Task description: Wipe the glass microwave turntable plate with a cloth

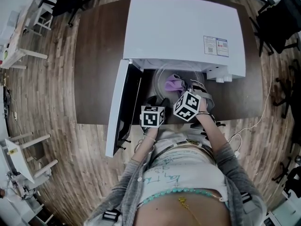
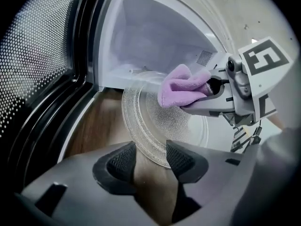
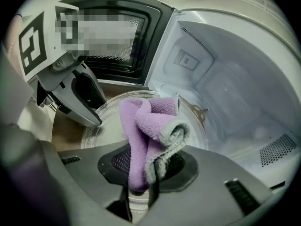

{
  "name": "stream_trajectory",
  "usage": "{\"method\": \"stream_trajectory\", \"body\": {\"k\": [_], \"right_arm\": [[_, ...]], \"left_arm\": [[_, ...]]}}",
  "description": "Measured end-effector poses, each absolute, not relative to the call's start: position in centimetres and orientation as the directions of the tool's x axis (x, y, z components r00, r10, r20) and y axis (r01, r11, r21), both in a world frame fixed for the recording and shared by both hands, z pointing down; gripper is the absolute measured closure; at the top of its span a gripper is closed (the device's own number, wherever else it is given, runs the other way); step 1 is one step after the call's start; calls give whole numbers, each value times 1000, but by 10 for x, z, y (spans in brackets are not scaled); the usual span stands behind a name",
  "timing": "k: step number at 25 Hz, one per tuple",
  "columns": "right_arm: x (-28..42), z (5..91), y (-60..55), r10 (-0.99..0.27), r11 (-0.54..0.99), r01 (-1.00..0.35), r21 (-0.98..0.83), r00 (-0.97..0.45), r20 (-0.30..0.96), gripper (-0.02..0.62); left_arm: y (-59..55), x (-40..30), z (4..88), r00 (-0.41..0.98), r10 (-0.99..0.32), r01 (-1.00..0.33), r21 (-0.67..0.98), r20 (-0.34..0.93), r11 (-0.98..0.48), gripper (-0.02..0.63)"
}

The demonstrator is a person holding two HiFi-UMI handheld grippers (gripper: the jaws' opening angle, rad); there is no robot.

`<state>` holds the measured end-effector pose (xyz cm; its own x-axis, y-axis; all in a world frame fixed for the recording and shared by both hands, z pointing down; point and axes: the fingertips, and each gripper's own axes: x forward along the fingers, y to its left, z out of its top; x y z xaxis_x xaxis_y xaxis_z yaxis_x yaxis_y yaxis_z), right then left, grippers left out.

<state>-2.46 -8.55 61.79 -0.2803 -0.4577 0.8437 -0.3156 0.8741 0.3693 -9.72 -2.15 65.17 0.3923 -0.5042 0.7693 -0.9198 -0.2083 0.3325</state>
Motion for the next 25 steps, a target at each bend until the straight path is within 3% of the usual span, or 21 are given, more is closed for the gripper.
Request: {"method": "stream_trajectory", "body": {"k": [25], "right_arm": [[9, 627, -72, -500, 843, -298, 447, -133, 856, 480]], "left_arm": [[-19, -99, 650, 437, -455, -898, 346, 776, -273, 391]]}}
